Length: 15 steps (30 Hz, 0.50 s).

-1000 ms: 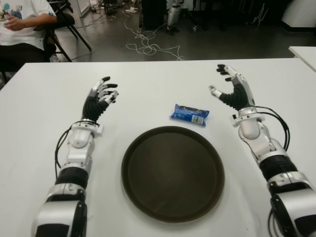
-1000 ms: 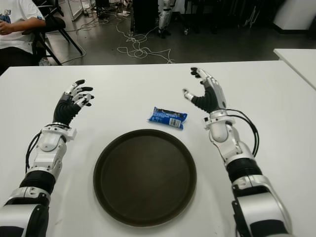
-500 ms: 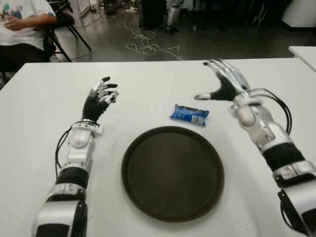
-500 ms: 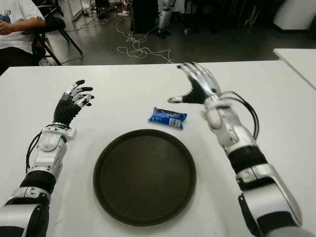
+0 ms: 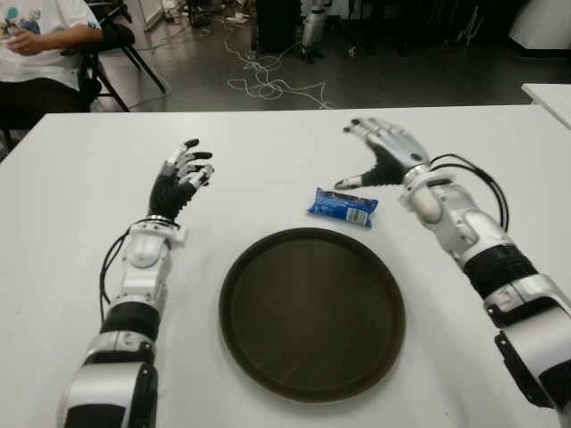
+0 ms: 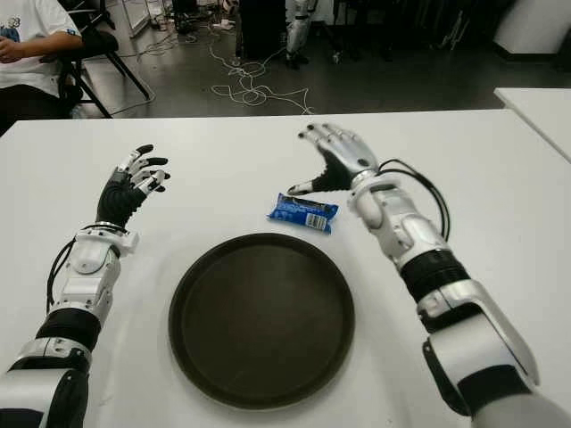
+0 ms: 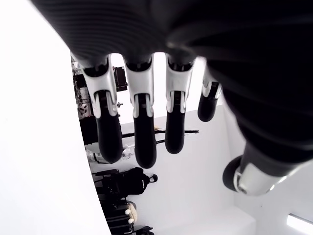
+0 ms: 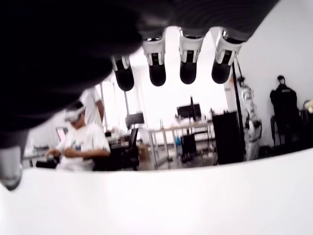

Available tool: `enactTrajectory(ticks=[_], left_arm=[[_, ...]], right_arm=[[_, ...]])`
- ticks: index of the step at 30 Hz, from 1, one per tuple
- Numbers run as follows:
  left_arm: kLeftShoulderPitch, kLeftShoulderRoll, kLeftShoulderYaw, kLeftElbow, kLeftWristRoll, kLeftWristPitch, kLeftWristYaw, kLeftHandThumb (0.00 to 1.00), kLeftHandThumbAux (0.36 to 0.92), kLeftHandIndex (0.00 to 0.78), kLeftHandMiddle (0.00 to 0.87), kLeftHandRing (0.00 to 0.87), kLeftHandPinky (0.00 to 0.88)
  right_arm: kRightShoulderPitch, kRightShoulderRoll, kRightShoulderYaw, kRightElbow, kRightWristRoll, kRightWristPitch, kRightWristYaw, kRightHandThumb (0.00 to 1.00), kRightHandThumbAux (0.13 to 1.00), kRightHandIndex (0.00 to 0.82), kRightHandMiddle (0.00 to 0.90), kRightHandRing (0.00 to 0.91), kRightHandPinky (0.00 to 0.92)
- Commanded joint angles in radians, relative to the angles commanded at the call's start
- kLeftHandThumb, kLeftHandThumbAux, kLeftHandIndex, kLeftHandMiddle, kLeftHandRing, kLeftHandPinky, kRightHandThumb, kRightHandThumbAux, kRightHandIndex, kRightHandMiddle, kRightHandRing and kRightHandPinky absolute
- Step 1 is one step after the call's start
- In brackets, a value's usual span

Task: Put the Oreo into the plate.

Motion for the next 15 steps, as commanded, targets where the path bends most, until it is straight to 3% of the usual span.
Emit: enactTrajectory(ticks=[15], left_arm=[[0.003, 0.002, -0.003, -0.003, 0.010, -0.006, 0.007, 0.251, 0.608, 0.146, 0.278, 0.325, 0.396]], right_arm=[[-0.033, 0.041, 0.056, 0.116, -0.017, -0.018, -0.085, 0.000, 0.479, 0.007, 0.027, 0.028, 0.053]])
